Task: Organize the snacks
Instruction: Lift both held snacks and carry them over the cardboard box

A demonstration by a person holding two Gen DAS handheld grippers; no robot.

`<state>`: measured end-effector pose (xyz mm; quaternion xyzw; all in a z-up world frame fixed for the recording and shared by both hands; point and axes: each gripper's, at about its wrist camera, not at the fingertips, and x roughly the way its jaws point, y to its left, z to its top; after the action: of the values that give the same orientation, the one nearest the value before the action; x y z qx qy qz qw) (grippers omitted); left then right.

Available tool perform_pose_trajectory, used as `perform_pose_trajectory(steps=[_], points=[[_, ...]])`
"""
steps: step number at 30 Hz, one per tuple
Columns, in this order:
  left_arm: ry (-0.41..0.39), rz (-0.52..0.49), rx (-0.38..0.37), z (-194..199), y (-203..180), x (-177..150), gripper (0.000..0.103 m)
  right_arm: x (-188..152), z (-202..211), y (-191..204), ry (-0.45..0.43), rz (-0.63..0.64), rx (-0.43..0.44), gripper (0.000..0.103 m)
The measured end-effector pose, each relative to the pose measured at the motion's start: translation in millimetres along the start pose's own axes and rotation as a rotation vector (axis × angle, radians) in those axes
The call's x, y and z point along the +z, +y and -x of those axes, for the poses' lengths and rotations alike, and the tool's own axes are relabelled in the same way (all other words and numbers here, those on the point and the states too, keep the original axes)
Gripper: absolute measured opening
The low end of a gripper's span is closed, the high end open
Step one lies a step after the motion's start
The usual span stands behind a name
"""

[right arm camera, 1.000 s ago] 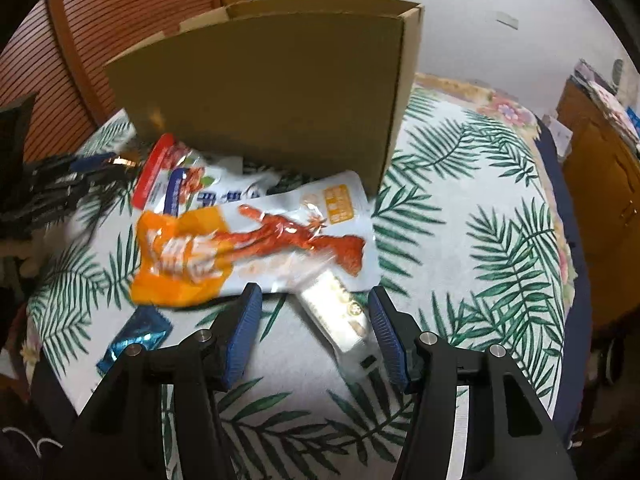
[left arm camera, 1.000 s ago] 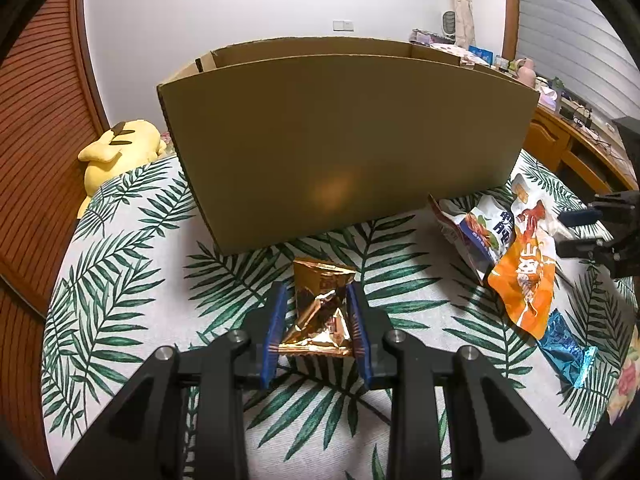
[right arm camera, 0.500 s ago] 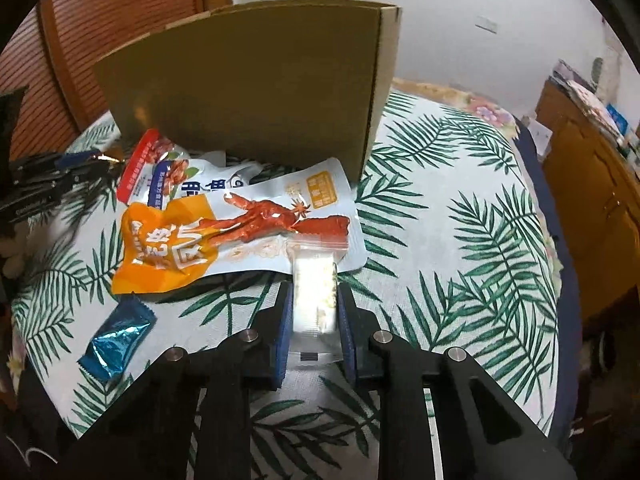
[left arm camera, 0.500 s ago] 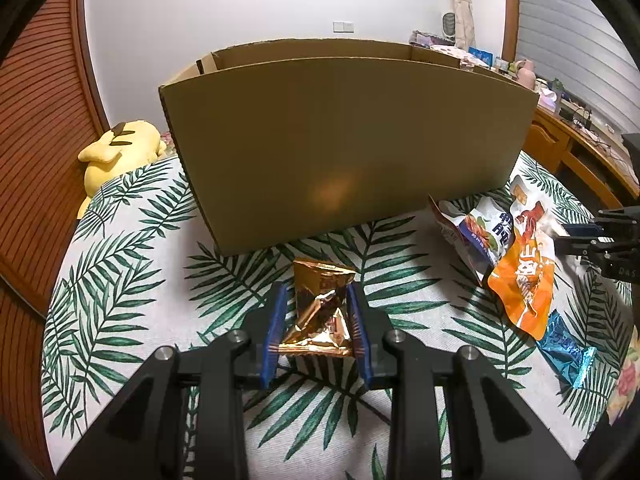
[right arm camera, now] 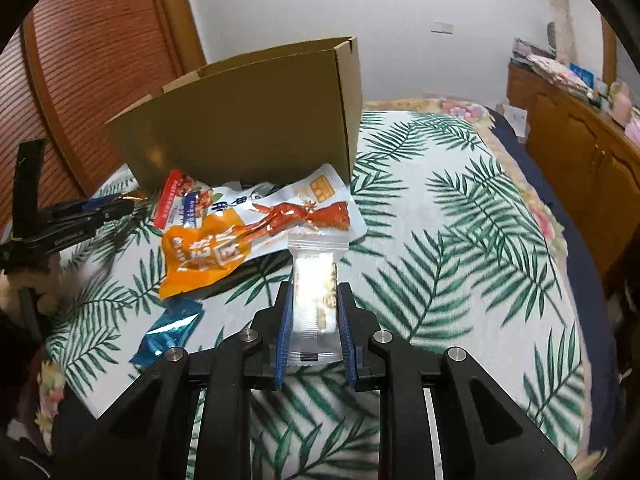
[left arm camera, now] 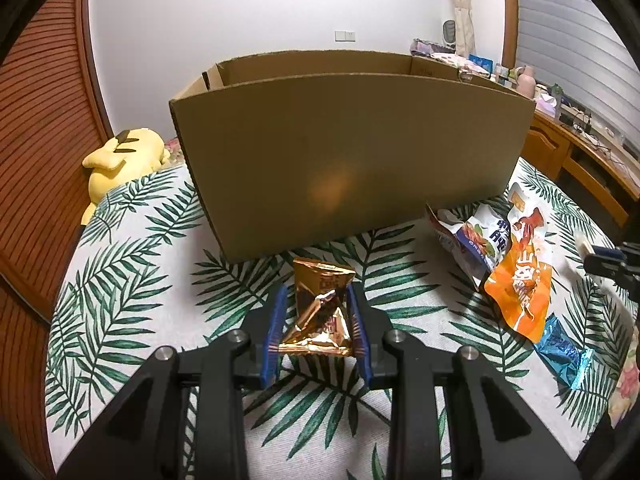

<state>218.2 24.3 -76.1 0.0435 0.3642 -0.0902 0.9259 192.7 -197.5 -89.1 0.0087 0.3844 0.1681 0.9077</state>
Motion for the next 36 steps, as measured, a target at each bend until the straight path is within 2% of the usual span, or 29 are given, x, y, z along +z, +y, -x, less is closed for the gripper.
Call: perform_pose_trajectory(steps=[9,18,22,26,36], points=[[-0.072,0.011,-0.006,14,4,1,0.027,-1,12,10,-0.032,-0.013,-0.005,0.02],[-0.14,0.039,-0.071,46,1,16,0.021,10,40,28,-0.099,0.011,-0.006,0.02],[-0.147,0.025,-0.06,53,-3,22,0.019,16,49,35,-0.126,0.032,-0.006,0.02],[-0.15,0.053,-0.082,57,1,27,0.019,22,55,38,-0.143,0.045,-0.003,0.02],[-0.226,0.014,-0.085,74,-7,63,0.019,54,53,50,-0.186,0.111,0.006,0.02]])
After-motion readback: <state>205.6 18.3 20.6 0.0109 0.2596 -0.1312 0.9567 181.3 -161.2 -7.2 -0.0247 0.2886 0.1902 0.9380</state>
